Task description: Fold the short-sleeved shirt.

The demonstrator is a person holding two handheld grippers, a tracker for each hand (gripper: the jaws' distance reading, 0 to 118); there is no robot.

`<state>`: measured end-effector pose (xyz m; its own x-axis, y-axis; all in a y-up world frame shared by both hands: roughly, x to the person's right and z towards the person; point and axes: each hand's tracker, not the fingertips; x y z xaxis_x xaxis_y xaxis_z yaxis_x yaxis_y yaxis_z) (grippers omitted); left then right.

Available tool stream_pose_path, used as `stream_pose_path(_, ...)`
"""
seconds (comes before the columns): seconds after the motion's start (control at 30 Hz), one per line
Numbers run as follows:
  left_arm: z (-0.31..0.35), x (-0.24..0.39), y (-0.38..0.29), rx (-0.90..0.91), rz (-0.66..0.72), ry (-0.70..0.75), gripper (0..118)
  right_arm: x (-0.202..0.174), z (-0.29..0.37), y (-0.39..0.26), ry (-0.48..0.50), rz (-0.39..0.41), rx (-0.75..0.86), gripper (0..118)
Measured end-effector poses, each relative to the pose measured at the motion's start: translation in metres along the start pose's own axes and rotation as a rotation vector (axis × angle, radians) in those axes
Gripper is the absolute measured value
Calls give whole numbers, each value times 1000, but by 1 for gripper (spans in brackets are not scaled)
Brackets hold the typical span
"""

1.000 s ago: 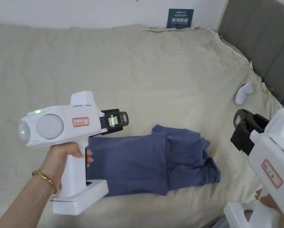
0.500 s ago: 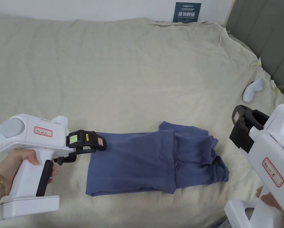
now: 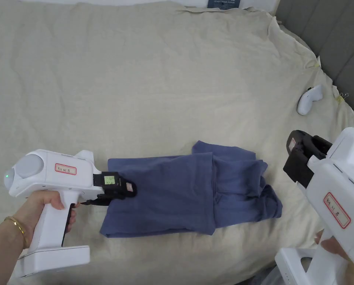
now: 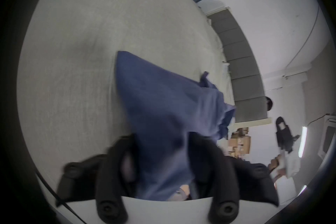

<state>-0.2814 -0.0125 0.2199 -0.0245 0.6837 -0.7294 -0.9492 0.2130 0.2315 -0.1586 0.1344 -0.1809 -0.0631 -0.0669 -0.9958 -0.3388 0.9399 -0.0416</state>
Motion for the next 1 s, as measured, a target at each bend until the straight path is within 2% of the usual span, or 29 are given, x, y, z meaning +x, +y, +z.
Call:
stream_pose_path(0.03,3,1,1,6,-22,21,20,-1,0,0,2,3,-1,0)
stream_pose_path(0.1,7,7,-1,20,20,-22,16,-2,0,-1,2,11,-1,0)
stream_pose_path(0.23,14,31,1,31,13,70,12,-4,-1,0,18,-11,-5,0)
stream_pose_path(0.5,69,33,8,82,-5,102,10,-9,3,4,47,1,22,0)
stream_pose_path(0.77,165,-22,12,187,84,370,9,-11,3,2,77,-15,22,0)
stream_pose_path(1.0,233,-42,12,274,118,564,9,-11,0,1,100,-25,24,0)
